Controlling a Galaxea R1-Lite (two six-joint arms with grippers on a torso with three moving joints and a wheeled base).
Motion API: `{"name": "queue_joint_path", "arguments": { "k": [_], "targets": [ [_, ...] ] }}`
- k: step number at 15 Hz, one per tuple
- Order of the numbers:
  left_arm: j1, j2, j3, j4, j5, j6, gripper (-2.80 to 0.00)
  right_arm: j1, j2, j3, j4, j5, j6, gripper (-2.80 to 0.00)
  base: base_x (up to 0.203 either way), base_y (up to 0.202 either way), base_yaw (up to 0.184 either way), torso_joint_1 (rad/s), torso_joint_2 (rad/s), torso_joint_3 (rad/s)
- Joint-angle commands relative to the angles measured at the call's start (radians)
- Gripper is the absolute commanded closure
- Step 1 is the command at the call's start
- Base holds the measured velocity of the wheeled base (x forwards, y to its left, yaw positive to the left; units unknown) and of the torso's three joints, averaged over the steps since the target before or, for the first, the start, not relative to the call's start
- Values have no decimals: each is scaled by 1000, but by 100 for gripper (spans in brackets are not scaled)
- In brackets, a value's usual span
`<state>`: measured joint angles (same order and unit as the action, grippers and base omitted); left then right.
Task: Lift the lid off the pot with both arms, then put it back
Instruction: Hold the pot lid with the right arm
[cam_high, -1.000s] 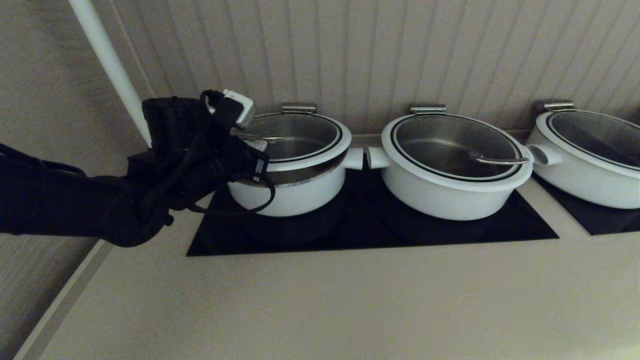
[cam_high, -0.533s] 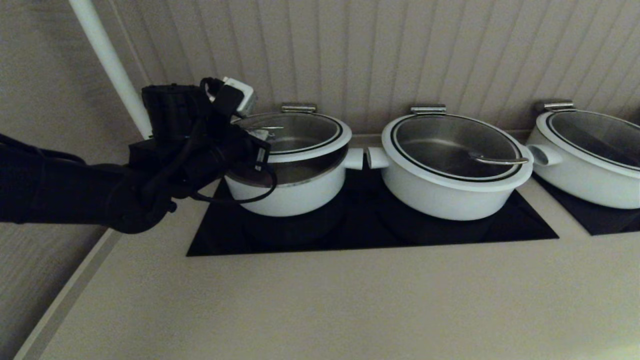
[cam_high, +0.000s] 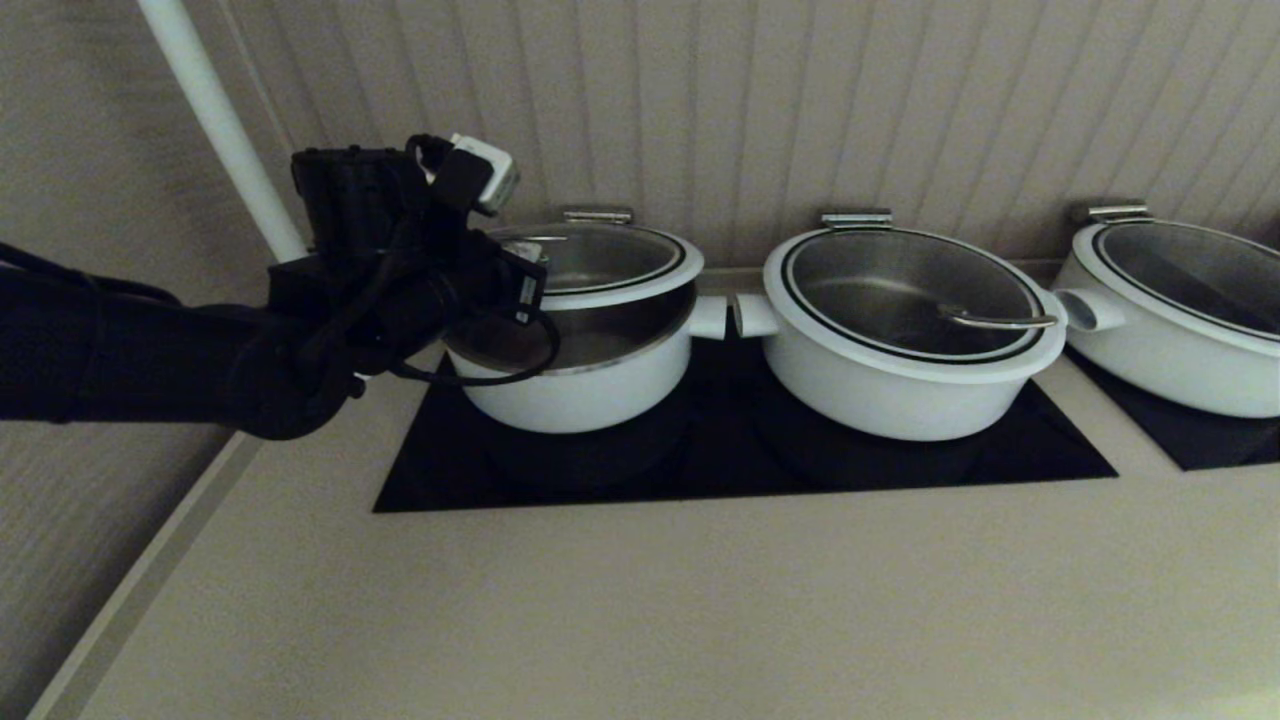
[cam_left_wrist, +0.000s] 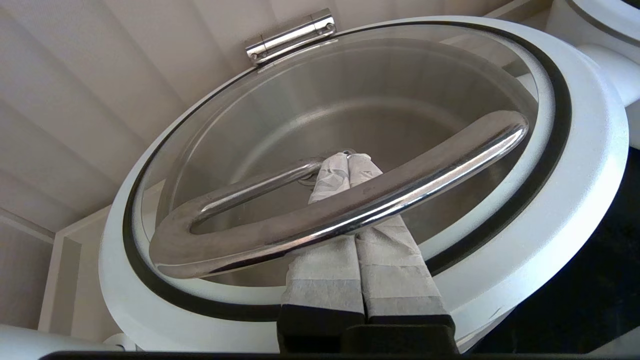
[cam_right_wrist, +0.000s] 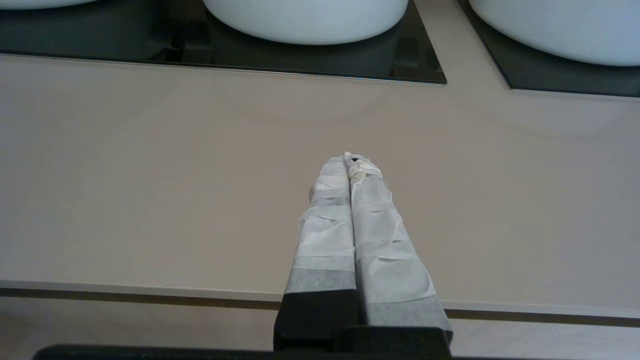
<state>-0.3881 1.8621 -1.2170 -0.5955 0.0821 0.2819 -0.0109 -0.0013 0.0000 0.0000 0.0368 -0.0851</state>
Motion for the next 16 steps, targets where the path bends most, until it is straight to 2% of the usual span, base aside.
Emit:
{"name": "queue_joint_path", "arguments": {
  "k": [1,4,6,9,14,16],
  "targets": [
    [0,-1,-1,-4,1,0,0,0,1,0,-2,2,-4,0,0,0,0,0,0,0],
    [0,2,-1,-4,1,0,0,2,2,-5,1,11,-27,0,0,0,0,0,0,0],
    [0,3,2,-6,1,0,0,2,35,-46,1,49,-35,0,0,0,0,0,0,0],
    [-1,8,2,-7,1,-1,0,3,228,-121,-44,88,-8,0,0,0,0,0,0,0],
    [0,6,4,-9,-1,-7,0,3,629,-194,-282,109,3,0,0,0,0,0,0,0],
    [0,6,2,-9,-1,-7,0,3,771,-220,-400,157,3,0,0,0,0,0,0,0]
  ]
}}
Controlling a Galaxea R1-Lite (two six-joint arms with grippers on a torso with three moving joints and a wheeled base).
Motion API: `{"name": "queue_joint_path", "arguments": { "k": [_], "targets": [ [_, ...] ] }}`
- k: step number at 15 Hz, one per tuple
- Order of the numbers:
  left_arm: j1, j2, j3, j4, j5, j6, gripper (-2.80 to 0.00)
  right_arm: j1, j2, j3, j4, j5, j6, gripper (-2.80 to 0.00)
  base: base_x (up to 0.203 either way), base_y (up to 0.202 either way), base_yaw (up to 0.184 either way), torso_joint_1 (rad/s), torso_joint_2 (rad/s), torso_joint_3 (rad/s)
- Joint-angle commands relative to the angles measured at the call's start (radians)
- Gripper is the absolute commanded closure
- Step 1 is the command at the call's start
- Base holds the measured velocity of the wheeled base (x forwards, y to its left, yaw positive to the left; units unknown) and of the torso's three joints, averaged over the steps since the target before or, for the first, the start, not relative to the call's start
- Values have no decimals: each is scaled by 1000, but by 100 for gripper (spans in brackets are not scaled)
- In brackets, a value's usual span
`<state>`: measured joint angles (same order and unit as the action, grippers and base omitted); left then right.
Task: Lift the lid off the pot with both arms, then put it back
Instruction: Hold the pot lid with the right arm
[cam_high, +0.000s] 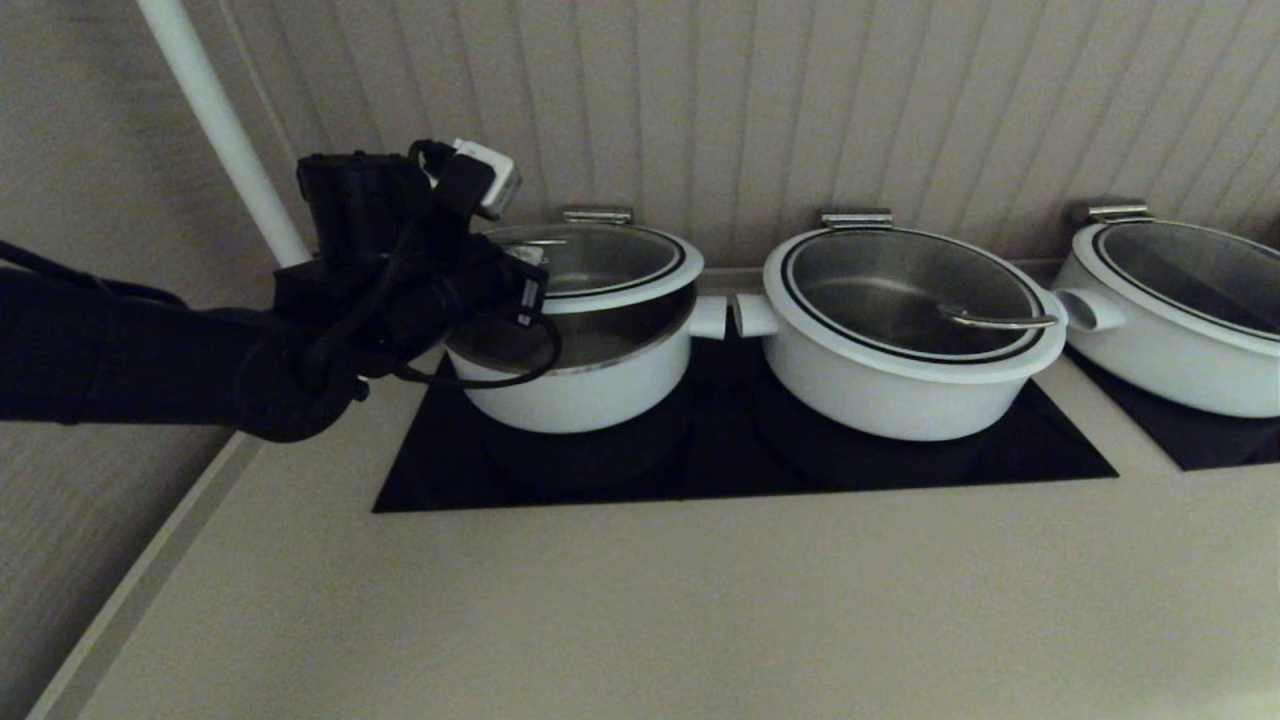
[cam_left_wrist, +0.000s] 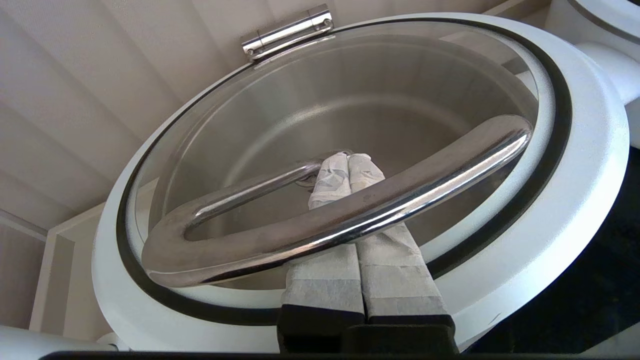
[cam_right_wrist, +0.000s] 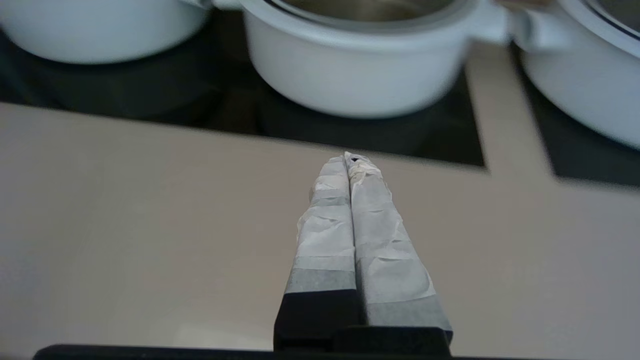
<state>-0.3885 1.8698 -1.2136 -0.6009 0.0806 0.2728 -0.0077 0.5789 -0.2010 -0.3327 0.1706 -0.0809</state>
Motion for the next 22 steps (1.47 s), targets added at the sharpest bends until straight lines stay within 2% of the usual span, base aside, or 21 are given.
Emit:
{"name": "queue_joint_path", "arguments": {
  "k": [1,7,9,11,14,16,20,22],
  "targets": [
    [0,-1,-3,-4,1,0,0,0,258,-30,-128,67,-1,0,0,0,0,0,0,0],
    [0,2,-3,-4,1,0,0,9,601,-84,-446,424,-27,0,0,0,0,0,0,0],
    [0,5,-4,-4,1,0,0,48,701,-90,-543,490,-32,0,0,0,0,0,0,0],
    [2,6,-6,-4,1,0,0,111,801,-108,-630,512,-32,0,0,0,0,0,0,0],
    [0,9,-14,-4,1,0,0,177,925,-212,-670,520,-32,0,0,0,0,0,0,0],
    [0,9,-12,-5,1,-1,0,228,1016,-272,-747,522,-30,0,0,0,0,0,0,0],
    [2,8,-12,-5,1,-3,0,392,1167,-353,-887,523,-22,0,0,0,0,0,0,0],
    [2,6,-10,-5,2,-3,0,448,1210,-395,-922,522,27,0,0,0,0,0,0,0]
  ]
}}
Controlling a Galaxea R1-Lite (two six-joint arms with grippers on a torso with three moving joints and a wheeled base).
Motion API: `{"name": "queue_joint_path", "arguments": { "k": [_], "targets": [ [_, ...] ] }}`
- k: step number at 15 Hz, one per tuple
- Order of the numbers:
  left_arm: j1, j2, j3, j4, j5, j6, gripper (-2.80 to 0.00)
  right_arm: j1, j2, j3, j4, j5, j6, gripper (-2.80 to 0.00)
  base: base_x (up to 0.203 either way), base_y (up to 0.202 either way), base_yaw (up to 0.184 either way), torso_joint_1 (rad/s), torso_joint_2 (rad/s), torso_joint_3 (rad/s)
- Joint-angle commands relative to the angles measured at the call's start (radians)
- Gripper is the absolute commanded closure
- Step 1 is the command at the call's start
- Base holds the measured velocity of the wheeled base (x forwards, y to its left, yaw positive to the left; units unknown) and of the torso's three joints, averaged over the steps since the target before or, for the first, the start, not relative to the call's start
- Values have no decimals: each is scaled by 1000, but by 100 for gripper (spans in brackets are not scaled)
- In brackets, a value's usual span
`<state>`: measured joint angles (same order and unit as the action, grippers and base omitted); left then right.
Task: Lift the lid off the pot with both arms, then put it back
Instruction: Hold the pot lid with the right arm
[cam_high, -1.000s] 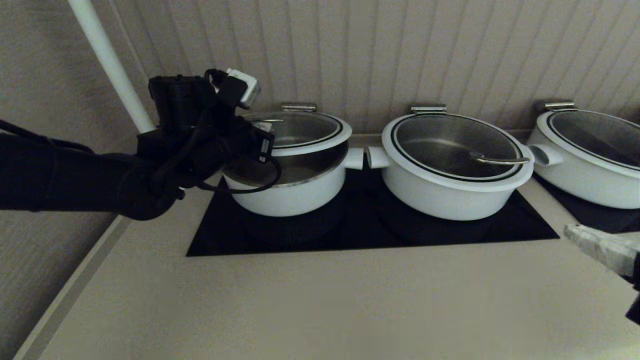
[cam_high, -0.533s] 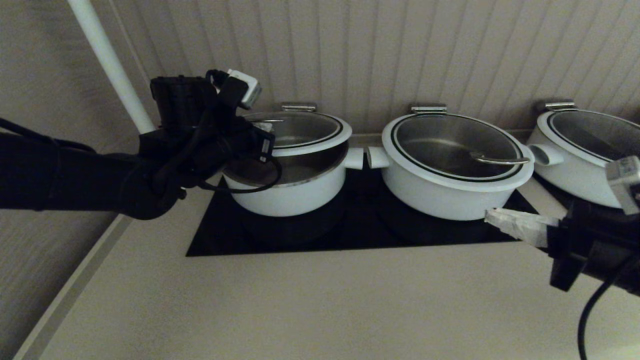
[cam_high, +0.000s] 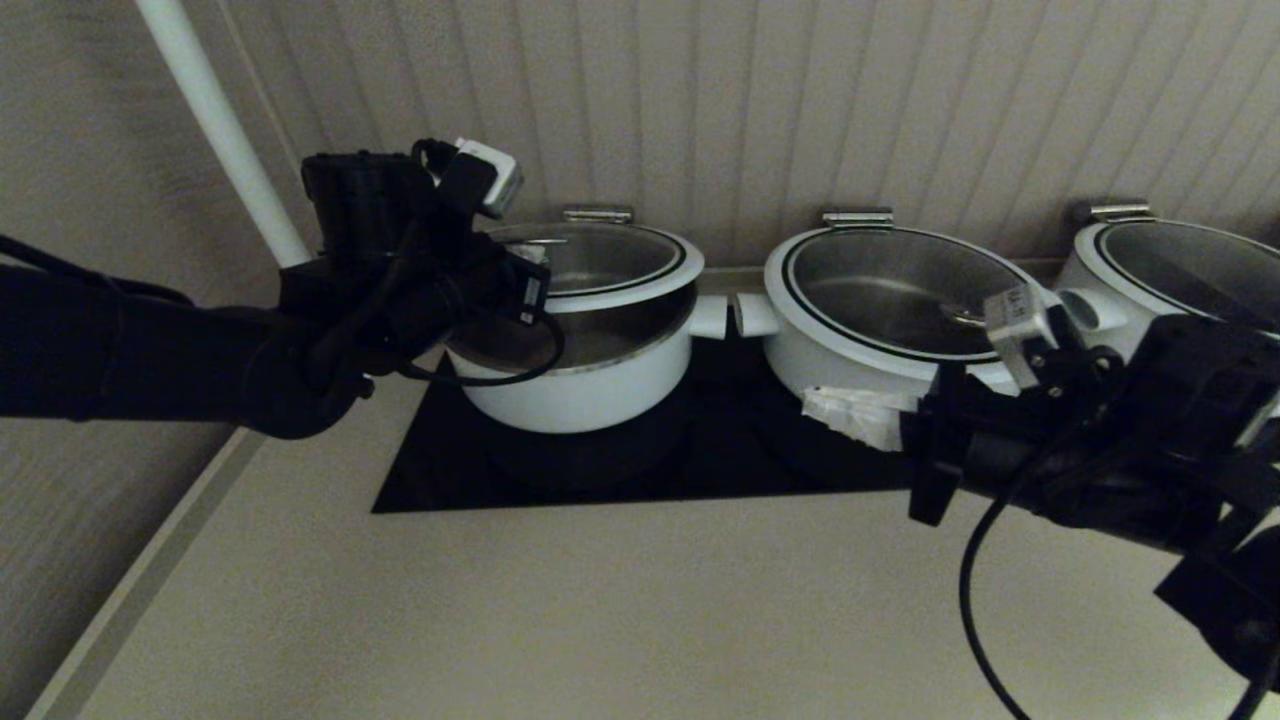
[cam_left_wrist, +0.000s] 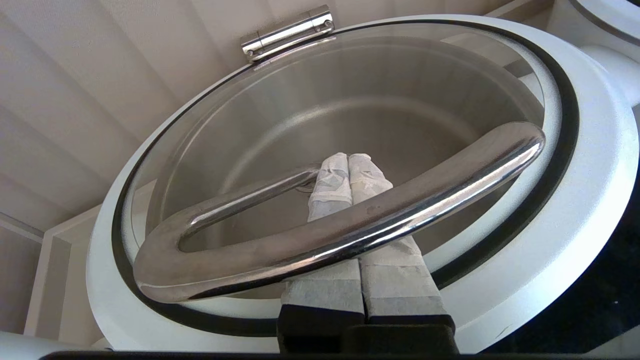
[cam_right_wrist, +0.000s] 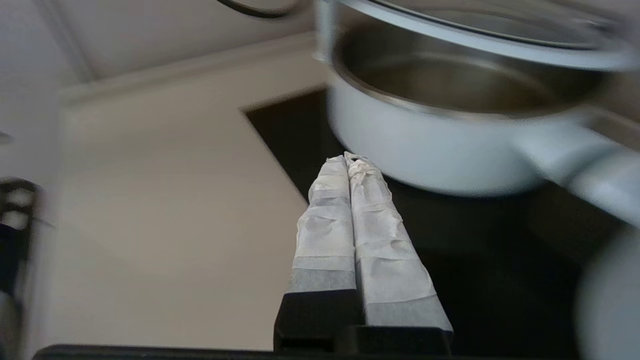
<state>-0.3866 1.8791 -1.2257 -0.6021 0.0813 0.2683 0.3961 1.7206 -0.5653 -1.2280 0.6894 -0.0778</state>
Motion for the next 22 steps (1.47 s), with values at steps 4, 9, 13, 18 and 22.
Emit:
{"name": "queue_joint_path", "arguments": {
  "k": [4,9,13,18,22],
  "targets": [
    [0,-5,2,-5,2,0,0,73,161,-107,-119,1,65,0,0,0,0,0,0,0],
    [2,-2,2,-5,3,-15,0,74,230,-155,-120,-4,63,0,0,0,0,0,0,0],
    [3,-2,2,-5,3,-18,0,73,302,-240,-120,-7,65,0,0,0,0,0,0,0],
    [14,-2,5,-4,3,-20,0,73,388,-375,-120,-64,63,0,0,0,0,0,0,0],
    [15,-2,6,-5,3,-21,0,73,433,-446,-120,-95,58,0,0,0,0,0,0,0]
  ]
}}
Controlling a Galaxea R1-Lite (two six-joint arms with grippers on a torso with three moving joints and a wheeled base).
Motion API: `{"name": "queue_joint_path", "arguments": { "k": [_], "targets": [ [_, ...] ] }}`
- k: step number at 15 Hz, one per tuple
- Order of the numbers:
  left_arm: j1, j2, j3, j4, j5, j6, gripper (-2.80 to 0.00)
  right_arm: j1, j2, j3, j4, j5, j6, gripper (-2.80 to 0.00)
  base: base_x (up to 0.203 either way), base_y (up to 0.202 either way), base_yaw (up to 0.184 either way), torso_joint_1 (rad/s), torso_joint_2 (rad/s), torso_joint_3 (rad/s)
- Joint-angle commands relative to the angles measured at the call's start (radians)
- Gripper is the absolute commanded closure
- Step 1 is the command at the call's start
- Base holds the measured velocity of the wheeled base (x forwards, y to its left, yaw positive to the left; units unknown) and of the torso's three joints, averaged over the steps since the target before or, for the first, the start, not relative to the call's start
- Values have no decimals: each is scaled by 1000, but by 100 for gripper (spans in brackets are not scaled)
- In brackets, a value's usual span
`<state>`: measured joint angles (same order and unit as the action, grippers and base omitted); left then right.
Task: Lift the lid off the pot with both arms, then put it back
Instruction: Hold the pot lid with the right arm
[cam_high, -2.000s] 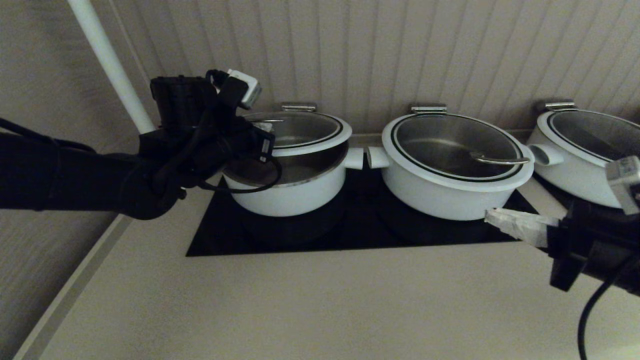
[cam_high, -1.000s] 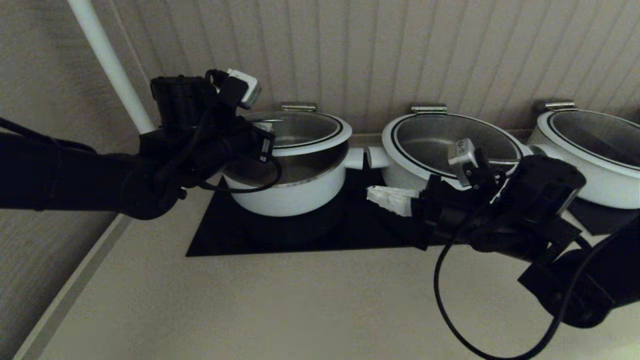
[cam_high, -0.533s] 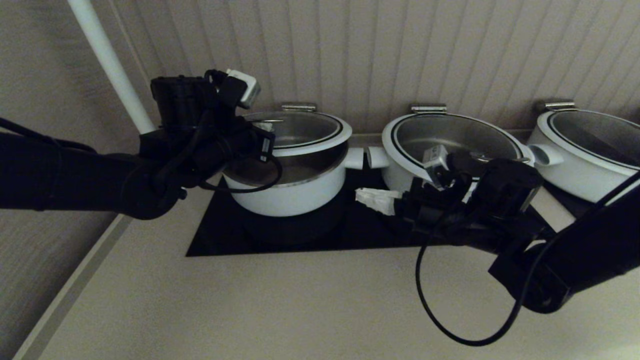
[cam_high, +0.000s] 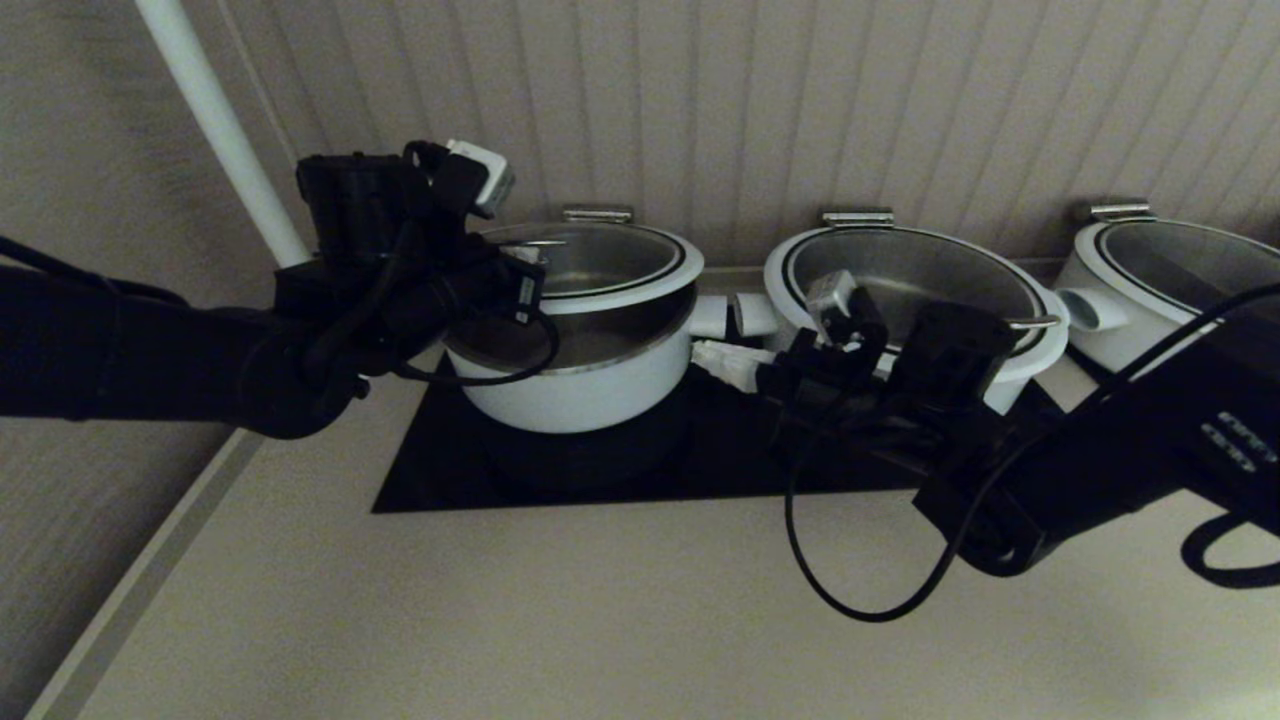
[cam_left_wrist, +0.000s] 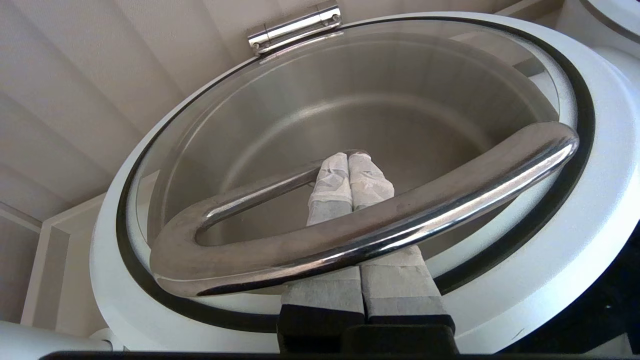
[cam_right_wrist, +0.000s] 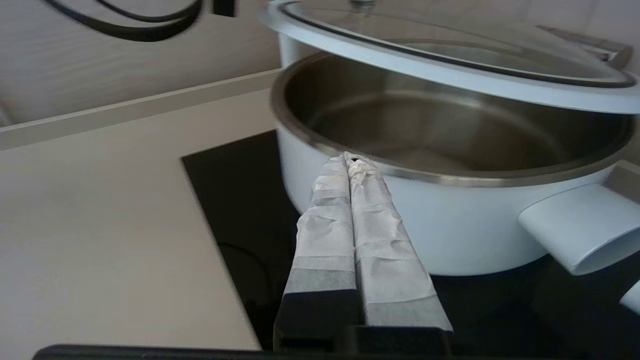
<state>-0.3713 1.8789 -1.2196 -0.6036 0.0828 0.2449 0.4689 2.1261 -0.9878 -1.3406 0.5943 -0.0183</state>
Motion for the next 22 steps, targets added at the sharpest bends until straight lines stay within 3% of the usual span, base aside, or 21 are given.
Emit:
{"name": "queue_joint_path", "arguments": {
  "k": [1,11,22],
  "targets": [
    [0,-1,-1,-4,1,2,0,2,36,-36,-6,-1,-4,0,0,0,0,0,0,0],
    [0,-14,4,-4,2,-10,0,8,123,-200,6,-81,-15,0,0,0,0,0,0,0],
    [-1,-18,5,-4,3,-10,0,26,166,-323,29,-87,-15,0,0,0,0,0,0,0]
  ]
}}
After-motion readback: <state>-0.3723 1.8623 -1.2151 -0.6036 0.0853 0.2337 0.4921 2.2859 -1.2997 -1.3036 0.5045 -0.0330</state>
